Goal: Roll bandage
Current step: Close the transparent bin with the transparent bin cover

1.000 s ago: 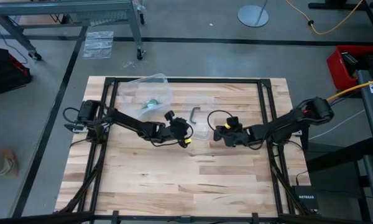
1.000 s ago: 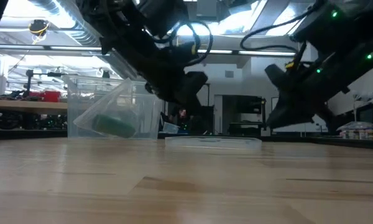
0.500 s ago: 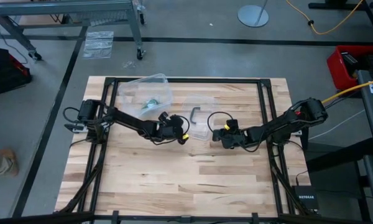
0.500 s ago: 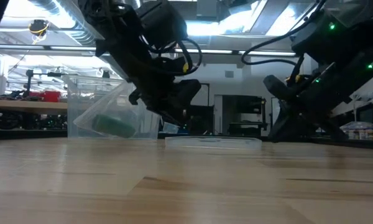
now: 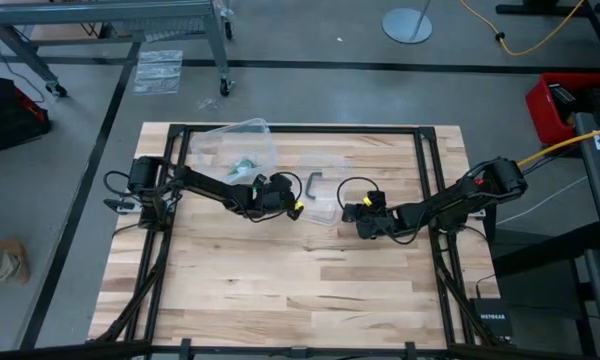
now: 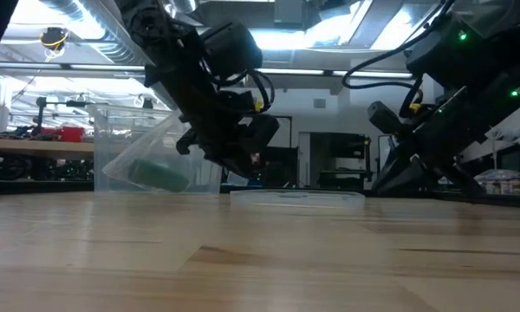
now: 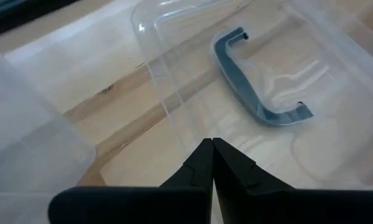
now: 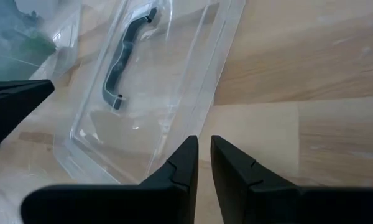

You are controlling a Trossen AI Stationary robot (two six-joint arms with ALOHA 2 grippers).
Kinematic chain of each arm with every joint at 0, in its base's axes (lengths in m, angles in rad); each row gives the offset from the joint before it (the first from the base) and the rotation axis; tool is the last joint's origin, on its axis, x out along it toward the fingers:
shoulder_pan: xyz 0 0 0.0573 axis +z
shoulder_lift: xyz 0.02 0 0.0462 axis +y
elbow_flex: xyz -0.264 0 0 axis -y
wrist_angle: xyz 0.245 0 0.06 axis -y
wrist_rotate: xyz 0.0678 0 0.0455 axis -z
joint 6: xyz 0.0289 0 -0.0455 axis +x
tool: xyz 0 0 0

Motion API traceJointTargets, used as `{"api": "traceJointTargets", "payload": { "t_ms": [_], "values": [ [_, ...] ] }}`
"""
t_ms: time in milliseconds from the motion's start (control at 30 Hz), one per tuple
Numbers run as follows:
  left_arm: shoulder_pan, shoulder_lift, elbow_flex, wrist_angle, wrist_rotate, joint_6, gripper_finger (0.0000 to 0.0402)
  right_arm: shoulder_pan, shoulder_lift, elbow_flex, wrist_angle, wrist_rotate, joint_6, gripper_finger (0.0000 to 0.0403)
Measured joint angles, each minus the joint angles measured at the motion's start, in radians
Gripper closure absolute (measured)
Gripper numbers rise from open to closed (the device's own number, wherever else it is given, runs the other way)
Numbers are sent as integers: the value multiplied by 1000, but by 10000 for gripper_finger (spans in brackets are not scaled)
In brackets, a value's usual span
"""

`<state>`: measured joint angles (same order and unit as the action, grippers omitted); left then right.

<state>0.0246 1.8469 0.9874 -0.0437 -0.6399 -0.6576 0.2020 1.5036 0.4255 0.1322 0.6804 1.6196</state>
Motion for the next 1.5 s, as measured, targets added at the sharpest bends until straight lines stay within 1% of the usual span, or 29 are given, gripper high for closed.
{"api": "traceJointTargets", "payload": {
  "t_ms": [100,200,333,500,633,833,933,1100,1300,1400,1500],
  "values": [
    [7,20,0,1,6,-55,400,0,0,0,0,0,0,354],
    [14,51,0,7,52,-108,400,0,0,0,1,0,17,354],
    [17,86,3,37,76,-173,400,0,0,0,0,0,34,354],
    [-14,104,4,96,116,-174,401,0,0,0,-20,-2,34,354],
    [-55,101,2,110,133,-173,399,0,0,0,-62,-22,34,354],
    [-127,101,2,109,134,-175,399,1,0,0,-81,-82,34,354],
    [-168,101,2,109,135,-200,400,1,0,0,-76,-117,31,354],
    [-236,101,1,107,141,-249,399,0,0,-1,-26,-168,-8,354],
    [-274,101,-2,95,159,-262,399,-1,2,1,138,-266,-110,354],
    [-279,102,-1,102,174,-265,400,0,2,45,170,-315,-166,354],
    [-285,101,-2,94,170,-266,399,-2,4,89,159,-346,-224,354]
  ]
}}
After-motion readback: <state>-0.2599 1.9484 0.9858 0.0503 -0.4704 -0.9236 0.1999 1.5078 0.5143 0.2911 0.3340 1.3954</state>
